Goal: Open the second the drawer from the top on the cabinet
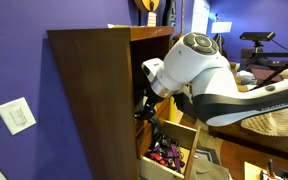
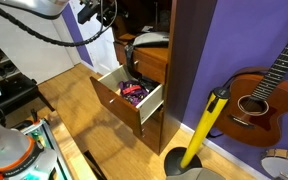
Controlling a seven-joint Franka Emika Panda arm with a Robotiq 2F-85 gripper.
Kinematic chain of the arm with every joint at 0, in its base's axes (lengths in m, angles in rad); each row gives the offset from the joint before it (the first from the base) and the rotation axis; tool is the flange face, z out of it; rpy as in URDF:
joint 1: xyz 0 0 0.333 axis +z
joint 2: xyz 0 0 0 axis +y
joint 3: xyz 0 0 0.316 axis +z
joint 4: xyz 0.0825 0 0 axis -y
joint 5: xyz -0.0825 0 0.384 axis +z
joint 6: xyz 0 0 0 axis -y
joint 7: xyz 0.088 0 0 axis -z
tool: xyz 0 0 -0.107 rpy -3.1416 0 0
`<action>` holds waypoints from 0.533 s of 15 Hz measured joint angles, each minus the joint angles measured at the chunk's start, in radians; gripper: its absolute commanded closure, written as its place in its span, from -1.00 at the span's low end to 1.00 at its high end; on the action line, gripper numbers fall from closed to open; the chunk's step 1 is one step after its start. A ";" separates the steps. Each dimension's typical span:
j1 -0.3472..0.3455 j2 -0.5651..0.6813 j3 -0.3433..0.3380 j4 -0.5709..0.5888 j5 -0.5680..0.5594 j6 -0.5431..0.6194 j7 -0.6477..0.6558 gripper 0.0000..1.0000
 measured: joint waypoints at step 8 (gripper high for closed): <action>-0.035 -0.230 0.007 -0.158 0.142 -0.057 0.177 -1.00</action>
